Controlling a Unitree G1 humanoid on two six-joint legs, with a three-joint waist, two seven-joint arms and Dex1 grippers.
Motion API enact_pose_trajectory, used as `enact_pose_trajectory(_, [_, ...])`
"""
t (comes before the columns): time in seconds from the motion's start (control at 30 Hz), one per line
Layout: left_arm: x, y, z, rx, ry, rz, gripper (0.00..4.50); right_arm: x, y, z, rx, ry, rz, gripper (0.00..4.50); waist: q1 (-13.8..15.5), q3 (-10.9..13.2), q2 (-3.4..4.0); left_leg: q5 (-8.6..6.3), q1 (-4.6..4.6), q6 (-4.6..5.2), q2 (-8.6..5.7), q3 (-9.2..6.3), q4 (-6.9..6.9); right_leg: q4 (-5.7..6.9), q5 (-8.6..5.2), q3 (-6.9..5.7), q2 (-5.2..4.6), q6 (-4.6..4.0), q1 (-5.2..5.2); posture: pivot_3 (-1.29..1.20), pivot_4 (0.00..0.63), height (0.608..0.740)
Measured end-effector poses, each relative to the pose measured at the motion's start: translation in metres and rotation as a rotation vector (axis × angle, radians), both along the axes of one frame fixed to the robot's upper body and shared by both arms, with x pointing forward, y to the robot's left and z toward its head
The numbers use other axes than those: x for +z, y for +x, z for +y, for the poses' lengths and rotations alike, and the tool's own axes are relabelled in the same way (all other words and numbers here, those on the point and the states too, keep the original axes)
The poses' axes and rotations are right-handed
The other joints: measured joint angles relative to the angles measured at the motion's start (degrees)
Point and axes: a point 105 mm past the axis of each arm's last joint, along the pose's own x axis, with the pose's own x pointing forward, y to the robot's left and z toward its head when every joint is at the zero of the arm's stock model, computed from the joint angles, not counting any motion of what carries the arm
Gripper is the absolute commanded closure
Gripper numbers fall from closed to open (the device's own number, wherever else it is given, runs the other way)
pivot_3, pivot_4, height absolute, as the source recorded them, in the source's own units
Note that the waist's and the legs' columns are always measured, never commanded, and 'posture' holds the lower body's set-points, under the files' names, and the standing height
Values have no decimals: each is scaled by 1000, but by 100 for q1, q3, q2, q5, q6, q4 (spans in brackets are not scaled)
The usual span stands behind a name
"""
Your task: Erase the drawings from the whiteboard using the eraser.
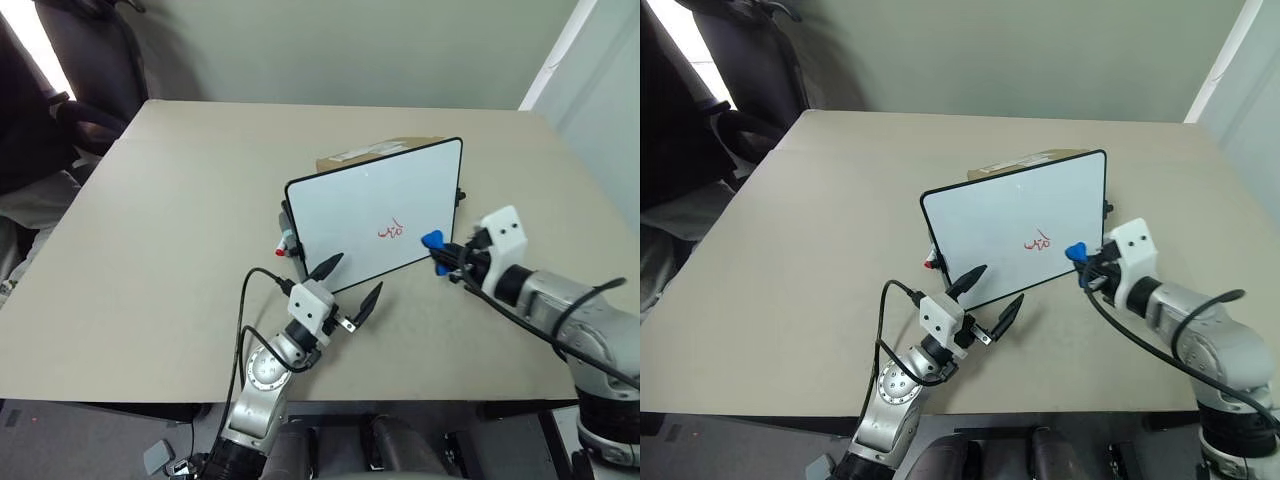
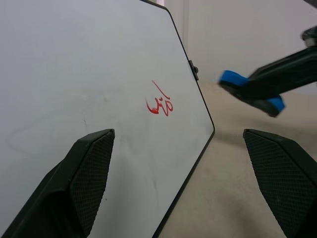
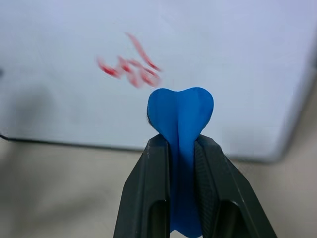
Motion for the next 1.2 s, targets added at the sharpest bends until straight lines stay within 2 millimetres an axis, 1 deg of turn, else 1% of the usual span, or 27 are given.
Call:
enact_pose_trajectory(0.13, [-3, -1, 2, 7, 4, 8, 0, 2, 12, 9, 11, -1, -16, 4015, 11, 0, 0, -1, 0, 1, 0, 1, 2, -3, 21, 0, -1, -37, -2, 0, 150, 740])
enact_pose_trajectory(0.4, [1, -2, 8, 17, 1, -2, 0, 13, 31, 25, 24, 14, -69, 4015, 6, 0, 0, -1, -2, 1, 1, 1, -3, -1, 17, 0, -1, -44, -9, 0, 150, 740])
enact_pose_trajectory(0.57, [-1, -2, 12, 26, 7, 5, 0, 14, 37, 33, 34, 10, -84, 4015, -11, 0, 0, -1, -1, 1, 1, 1, -1, -1, 23, 0, -1, -55, -11, 0, 150, 740])
enact_pose_trajectory(0.7, [3, -4, 12, 25, 3, -8, 0, 5, 39, 39, 45, -11, -70, 4015, -71, 0, 0, 2, 4, -5, 3, 1, 0, 0, 33, 0, -1, -52, -7, 0, 150, 740])
enact_pose_trajectory(0.97, [2, -6, 13, 28, 5, -2, 0, -41, 32, 42, 45, -77, 67, 4015, -94, 0, 0, 18, 6, -7, 3, 1, 2, -3, 37, 1, -1, -58, -8, 0, 150, 740])
enact_pose_trajectory(1.1, [2, -6, 14, 31, 7, -1, 0, -45, 34, 43, 39, -82, 76, 4015, -95, 0, 0, 37, 6, -4, 3, 0, 2, -3, 52, 1, -1, -63, -13, 0, 150, 740])
enact_pose_trajectory(1.2, [2, -5, 15, 32, 11, -2, 0, -40, 38, 45, 39, -76, 66, 4015, -108, 1, 1, 41, -2, -8, 3, 1, 2, -2, 62, 1, -1, -64, -11, 0, 150, 740])
